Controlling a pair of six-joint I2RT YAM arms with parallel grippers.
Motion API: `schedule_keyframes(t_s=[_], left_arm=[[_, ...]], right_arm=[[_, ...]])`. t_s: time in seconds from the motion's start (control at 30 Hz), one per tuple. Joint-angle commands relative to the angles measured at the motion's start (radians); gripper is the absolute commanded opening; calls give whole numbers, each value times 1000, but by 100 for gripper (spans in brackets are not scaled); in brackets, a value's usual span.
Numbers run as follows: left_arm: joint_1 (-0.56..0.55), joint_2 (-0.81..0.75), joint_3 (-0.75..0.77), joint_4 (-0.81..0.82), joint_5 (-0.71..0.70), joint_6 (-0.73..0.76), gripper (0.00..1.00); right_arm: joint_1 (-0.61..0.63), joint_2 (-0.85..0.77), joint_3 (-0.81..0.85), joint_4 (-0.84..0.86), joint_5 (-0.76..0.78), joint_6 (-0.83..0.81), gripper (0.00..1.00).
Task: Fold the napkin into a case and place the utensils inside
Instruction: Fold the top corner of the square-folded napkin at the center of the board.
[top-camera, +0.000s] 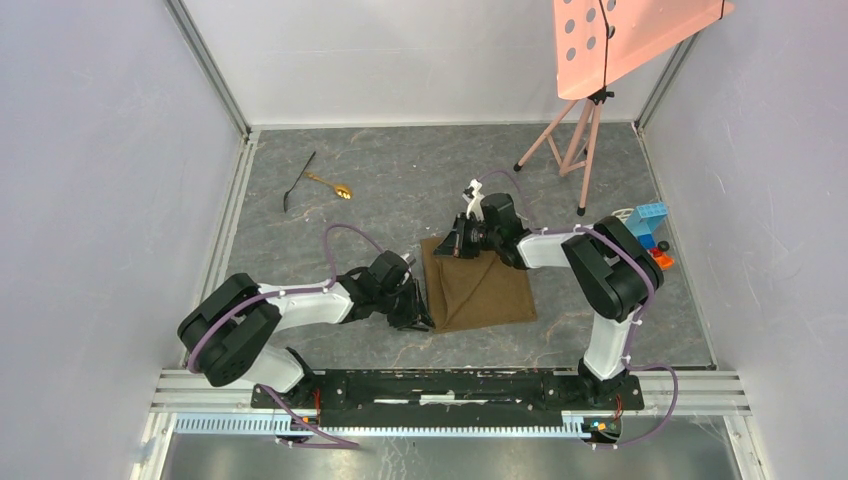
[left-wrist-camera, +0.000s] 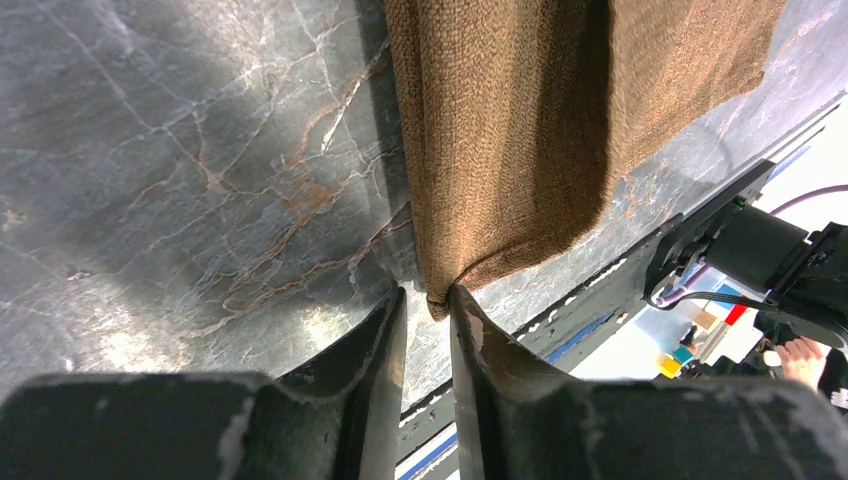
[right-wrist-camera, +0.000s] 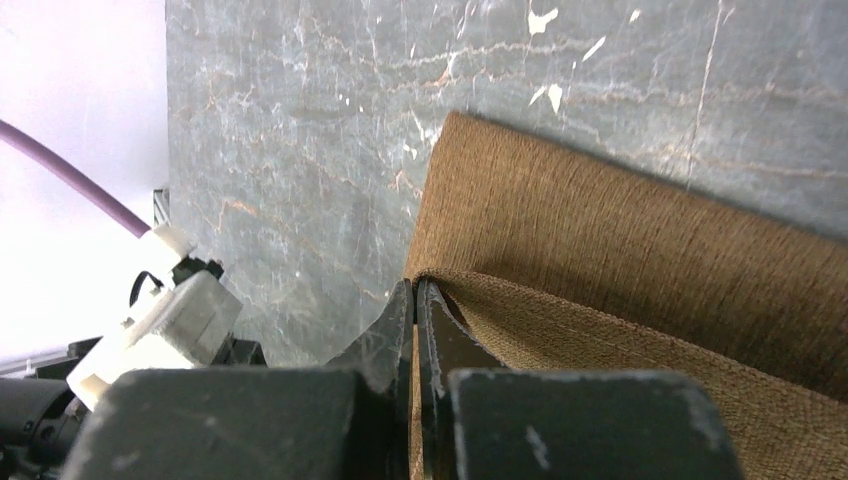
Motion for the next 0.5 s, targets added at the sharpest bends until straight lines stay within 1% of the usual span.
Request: schedule_keyframes(t_s=[0.0,0.47], left_arm=[[-11,22,-33,-20,-36,-11,29],[-19,43,-46,-16,-42,-13,25]], right_arm=[[6,26,67,45,43,9,0],[6,102,135,57,43,40,0]])
